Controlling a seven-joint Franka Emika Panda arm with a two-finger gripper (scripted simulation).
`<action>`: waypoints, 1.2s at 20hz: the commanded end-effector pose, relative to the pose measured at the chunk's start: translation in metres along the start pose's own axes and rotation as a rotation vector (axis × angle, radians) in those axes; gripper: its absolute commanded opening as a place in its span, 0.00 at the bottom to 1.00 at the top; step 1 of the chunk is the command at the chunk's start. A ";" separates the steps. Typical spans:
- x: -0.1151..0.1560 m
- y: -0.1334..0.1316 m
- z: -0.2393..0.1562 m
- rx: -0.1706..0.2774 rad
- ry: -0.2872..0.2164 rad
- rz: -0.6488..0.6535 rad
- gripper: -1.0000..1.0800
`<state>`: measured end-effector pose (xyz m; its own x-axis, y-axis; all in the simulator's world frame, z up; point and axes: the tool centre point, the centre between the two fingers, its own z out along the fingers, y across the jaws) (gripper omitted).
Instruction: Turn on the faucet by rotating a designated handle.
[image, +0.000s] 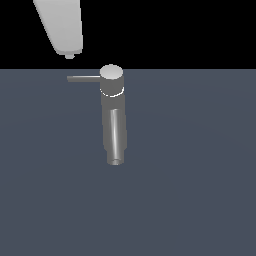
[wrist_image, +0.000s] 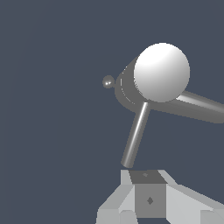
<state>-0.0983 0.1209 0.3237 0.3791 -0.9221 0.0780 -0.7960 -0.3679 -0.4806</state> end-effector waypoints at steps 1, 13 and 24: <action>0.001 -0.007 0.011 0.017 0.012 0.054 0.00; 0.010 -0.032 0.048 0.067 0.058 0.228 0.00; 0.015 -0.039 0.058 0.079 0.077 0.278 0.00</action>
<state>-0.0350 0.1283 0.2933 0.1165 -0.9932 -0.0007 -0.8242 -0.0963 -0.5580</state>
